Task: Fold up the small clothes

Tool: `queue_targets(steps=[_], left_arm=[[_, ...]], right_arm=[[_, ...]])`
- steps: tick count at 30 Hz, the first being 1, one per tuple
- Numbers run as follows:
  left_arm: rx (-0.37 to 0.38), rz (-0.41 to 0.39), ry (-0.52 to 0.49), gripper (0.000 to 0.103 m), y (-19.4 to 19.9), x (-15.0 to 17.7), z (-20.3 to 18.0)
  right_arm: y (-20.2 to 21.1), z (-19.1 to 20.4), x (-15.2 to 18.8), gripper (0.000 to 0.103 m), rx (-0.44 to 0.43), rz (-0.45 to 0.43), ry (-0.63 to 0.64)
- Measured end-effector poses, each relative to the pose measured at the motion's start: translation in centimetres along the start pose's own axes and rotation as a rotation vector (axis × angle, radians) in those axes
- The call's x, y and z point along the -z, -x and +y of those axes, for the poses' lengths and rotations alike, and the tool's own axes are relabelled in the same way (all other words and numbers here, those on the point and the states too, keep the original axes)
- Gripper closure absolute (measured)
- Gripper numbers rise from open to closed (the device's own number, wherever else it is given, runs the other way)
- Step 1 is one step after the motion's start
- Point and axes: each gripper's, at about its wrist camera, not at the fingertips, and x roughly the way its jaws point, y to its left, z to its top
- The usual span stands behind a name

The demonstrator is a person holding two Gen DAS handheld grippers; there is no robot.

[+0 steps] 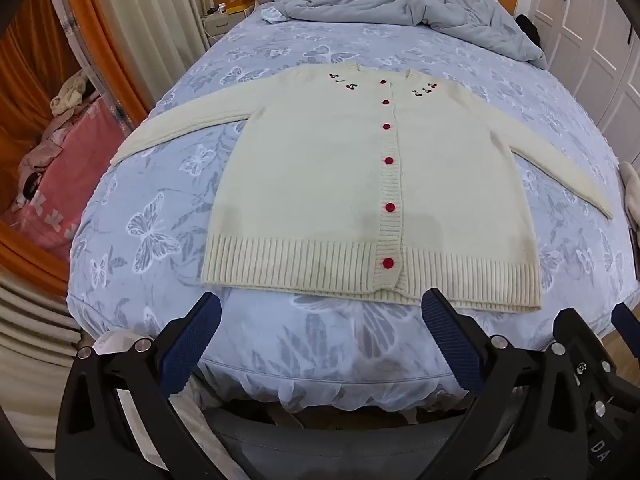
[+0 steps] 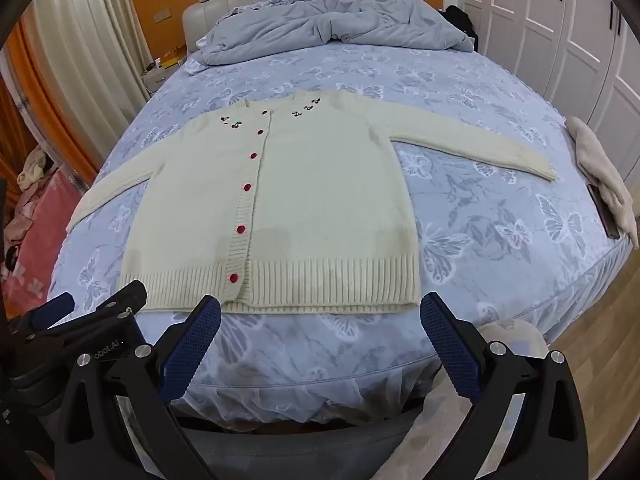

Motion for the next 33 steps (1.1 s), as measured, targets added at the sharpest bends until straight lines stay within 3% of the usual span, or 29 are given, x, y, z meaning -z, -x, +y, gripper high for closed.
queue_targets(steps=[33], left_arm=[[-0.054,-0.064,-0.004,0.005,2.4,1.1,0.0]], right_arm=[[2.2,0.5,0.6,0.005,0.003,-0.041,0.020]])
